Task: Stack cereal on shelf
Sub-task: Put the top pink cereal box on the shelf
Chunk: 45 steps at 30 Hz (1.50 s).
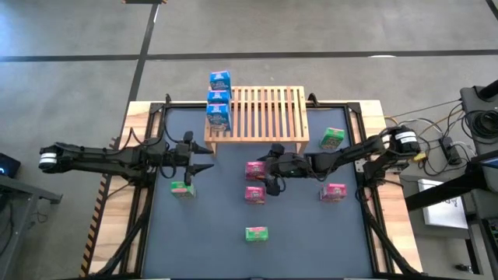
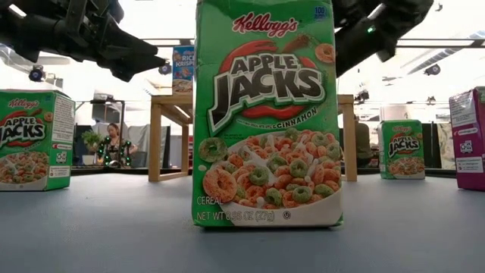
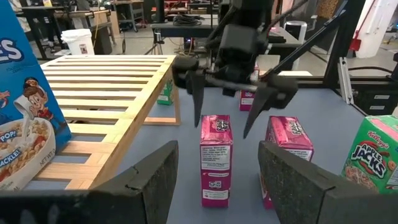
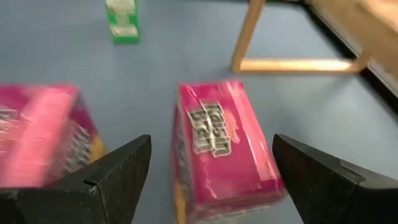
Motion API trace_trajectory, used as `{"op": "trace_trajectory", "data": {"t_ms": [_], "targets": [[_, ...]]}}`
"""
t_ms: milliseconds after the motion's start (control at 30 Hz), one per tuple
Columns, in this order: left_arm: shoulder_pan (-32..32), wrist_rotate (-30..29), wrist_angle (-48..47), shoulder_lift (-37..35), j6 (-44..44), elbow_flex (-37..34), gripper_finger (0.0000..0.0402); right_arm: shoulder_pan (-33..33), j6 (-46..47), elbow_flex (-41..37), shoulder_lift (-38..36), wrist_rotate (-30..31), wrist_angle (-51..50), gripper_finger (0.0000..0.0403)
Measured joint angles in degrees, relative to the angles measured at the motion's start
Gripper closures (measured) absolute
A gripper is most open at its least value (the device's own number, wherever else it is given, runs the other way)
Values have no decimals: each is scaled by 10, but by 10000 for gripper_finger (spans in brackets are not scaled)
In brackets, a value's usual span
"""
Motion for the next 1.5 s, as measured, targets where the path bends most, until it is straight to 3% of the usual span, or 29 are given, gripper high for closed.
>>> {"op": "trace_trajectory", "data": {"t_ms": [400, 733, 967, 1267, 1500], "targets": [[0, 4, -5, -1, -2, 0, 196, -2, -5, 118, 90, -16, -136, 87], [0, 5, -9, -2, -2, 0, 196, -2, 6, 104, 55, -13, -158, 186], [0, 5, -9, -2, -2, 0, 196, -2, 15, 96, 36, -13, -159, 232], [-1, 5, -10, -2, -5, 0, 196, 1, 14, 96, 11, -15, -167, 251], [-1, 5, -12, -2, -5, 0, 196, 5, 13, 103, -41, -87, -170, 247]]}}
